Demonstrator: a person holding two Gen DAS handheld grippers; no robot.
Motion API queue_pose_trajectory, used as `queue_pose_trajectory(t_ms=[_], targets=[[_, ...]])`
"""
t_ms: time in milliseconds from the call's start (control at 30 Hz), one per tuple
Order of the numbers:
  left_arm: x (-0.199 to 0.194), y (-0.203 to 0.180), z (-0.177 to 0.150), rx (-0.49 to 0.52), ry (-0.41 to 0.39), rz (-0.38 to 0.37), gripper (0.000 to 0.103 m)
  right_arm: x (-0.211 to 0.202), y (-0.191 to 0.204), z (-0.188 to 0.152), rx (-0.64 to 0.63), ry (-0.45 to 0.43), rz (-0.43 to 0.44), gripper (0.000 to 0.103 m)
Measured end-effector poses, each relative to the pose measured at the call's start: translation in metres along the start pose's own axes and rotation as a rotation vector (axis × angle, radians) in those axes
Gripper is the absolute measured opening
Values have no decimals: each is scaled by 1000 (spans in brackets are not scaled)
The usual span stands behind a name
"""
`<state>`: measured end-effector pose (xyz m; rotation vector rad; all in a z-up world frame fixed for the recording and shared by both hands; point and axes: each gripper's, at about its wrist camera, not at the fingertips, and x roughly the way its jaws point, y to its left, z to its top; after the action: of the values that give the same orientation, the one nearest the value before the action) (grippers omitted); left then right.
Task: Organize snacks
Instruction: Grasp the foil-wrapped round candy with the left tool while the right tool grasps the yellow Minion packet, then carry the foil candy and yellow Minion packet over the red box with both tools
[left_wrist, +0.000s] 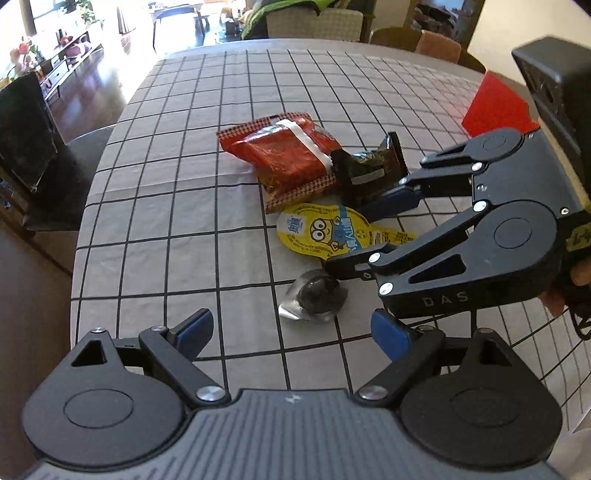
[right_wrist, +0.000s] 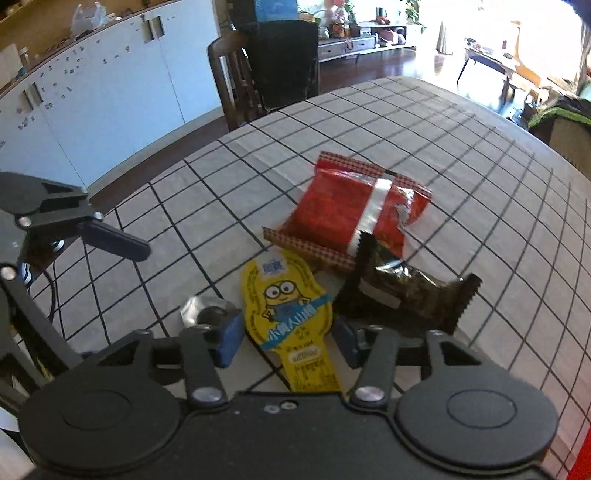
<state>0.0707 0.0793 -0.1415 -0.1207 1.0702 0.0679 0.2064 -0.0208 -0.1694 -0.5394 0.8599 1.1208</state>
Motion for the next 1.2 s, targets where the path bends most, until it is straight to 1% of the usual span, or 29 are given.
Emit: queue_pose_trajectory(t_ms=[33, 233, 300, 367, 467, 567, 600, 633, 700, 733, 767, 800, 967, 1100, 1200], targets=[[2, -1, 1, 7, 5, -3, 93, 0, 0, -1, -5, -3, 0, 50], [12, -4, 7, 32, 28, -30, 82, -6, -4, -4, -11, 4, -5, 50], [14, -4, 10, 31, 35, -45, 73, -11, -10, -8, 4, 10, 0, 50], [17, -4, 12, 33, 43, -58, 71, -17, -15, -14, 20, 21, 2, 50], [21, -6, 16, 50, 45, -49, 70, -26, -20, -25, 48, 28, 0, 50], [23, -11, 19, 77, 44, -37, 68, -33, -22, -33, 83, 23, -2, 50], [23, -12, 19, 85, 42, -31, 66, -35, -23, -35, 96, 20, -4, 50], [24, -14, 20, 94, 38, -22, 63, -37, -23, -37, 106, 17, -8, 50], [23, -18, 20, 115, 32, -4, 50, -40, -23, -40, 129, 12, -23, 50], [23, -19, 20, 125, 28, 2, 46, -42, -23, -42, 142, 9, -27, 50], [22, -20, 20, 132, 26, 6, 40, -44, -23, -44, 156, 5, -29, 50], [22, -21, 19, 138, 24, 5, 37, -46, -23, -45, 168, 1, -33, 50], [20, -24, 18, 143, 14, 12, 35, -59, -18, -54, 221, -18, -68, 50], [18, -20, 16, 104, 16, 1, 34, -71, -14, -60, 261, -34, -92, 50], [15, -15, 13, 67, 19, -7, 34, -75, -9, -64, 278, -30, -120, 50]])
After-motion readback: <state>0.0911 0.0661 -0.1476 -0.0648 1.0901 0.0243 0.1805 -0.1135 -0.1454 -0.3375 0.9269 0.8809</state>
